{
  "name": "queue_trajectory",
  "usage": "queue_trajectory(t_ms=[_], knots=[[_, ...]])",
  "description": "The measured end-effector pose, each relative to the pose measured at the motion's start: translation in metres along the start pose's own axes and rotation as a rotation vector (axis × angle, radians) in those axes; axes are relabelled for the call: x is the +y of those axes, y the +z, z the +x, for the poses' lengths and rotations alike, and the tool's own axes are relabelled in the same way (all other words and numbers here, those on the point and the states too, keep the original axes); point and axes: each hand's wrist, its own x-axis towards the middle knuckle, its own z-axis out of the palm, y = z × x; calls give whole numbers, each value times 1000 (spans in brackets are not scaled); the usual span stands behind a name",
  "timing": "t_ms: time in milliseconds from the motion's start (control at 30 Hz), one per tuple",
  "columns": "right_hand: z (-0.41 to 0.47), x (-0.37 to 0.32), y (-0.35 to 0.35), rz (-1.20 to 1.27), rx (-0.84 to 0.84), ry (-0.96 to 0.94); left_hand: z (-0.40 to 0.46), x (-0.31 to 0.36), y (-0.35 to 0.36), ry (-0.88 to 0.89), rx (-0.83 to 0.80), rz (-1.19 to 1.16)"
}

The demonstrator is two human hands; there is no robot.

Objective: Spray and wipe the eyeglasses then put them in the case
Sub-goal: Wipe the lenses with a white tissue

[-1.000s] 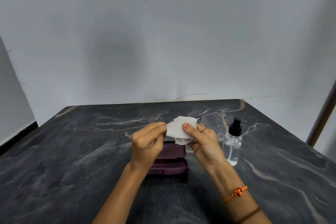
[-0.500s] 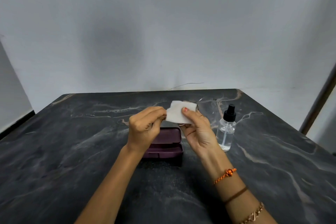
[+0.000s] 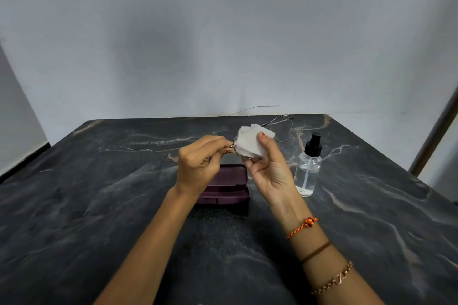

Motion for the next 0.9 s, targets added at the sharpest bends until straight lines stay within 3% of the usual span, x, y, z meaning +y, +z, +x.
queue_trajectory(t_ms=[67, 333, 900], knots=[[0, 3, 1, 13, -37, -11, 0, 0, 0, 10, -3, 1], [1, -7, -5, -394, -183, -55, 1, 0, -3, 27, -12, 23], [-8, -21, -3, -618, -137, -23, 7, -2, -13, 14, 6, 50]])
